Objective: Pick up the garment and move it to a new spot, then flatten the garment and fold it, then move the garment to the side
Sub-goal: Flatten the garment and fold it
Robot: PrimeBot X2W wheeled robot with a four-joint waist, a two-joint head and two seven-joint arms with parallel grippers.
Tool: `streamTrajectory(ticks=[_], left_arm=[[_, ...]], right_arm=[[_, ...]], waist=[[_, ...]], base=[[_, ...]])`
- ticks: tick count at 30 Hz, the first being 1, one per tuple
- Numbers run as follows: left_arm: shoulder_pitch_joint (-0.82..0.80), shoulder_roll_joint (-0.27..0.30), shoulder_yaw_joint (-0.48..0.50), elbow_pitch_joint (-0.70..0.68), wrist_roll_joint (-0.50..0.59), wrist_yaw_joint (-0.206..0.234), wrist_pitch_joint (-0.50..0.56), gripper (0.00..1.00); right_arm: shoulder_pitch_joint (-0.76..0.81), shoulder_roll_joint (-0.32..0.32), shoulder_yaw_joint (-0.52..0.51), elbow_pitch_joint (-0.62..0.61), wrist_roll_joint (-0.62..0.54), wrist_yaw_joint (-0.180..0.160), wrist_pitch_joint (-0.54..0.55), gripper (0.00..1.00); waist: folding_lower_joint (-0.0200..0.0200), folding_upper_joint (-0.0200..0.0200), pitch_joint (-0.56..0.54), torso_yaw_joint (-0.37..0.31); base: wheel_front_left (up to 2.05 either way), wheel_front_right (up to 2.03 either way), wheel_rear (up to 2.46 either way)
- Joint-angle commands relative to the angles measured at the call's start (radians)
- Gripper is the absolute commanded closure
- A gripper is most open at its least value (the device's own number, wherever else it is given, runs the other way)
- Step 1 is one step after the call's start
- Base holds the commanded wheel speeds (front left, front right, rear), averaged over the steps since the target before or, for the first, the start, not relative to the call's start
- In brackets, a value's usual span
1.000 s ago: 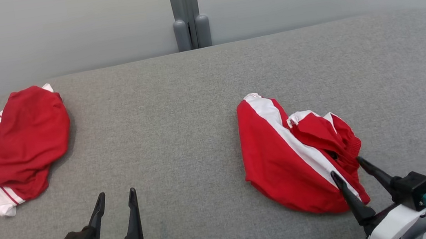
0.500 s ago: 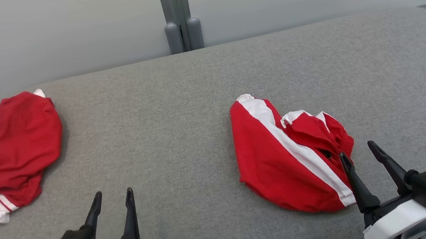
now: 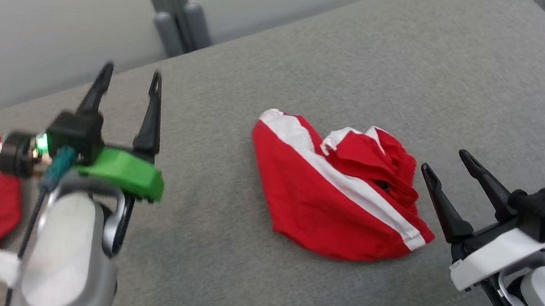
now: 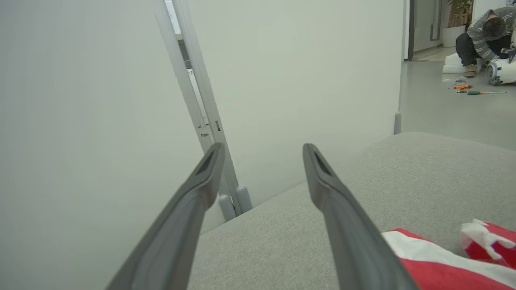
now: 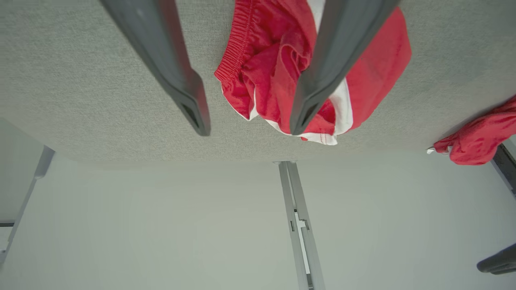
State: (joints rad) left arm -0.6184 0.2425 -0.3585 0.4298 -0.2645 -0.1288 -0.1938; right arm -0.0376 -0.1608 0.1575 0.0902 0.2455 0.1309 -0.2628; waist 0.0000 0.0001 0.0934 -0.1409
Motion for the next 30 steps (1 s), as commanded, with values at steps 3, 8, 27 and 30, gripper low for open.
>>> streamTrajectory(ticks=[3, 8, 27, 30], left_arm=[[-0.130, 0.016, -0.068, 0.060, -0.044, -0.003, 0.034, 0.00], [-0.263, 0.014, -0.155, 0.166, -0.108, -0.003, 0.085, 0.00], [-0.390, 0.047, -0.512, 0.549, -0.341, -0.003, 0.218, 0.00], [-0.375, 0.050, -0.553, 0.578, -0.376, -0.003, 0.239, 0.00]], right_arm=[[-0.027, 0.015, -0.007, 0.001, 0.005, 0.000, -0.003, 0.00], [-0.045, 0.031, -0.027, -0.001, 0.006, 0.000, -0.003, 0.00], [-0.099, 0.078, -0.030, 0.009, 0.017, 0.000, -0.003, 0.00], [-0.105, 0.082, -0.032, 0.010, 0.014, 0.000, -0.003, 0.00]], waist=[[0.0000, -0.0001, 0.099, -0.121], [0.0000, -0.0001, 0.163, -0.196], [0.0000, -0.0001, 0.293, -0.320], [0.0000, -0.0001, 0.298, -0.324]], base=[[0.00, 0.00, 0.00], [0.00, 0.00, 0.00], [0.00, 0.00, 0.00], [0.00, 0.00, 0.00]])
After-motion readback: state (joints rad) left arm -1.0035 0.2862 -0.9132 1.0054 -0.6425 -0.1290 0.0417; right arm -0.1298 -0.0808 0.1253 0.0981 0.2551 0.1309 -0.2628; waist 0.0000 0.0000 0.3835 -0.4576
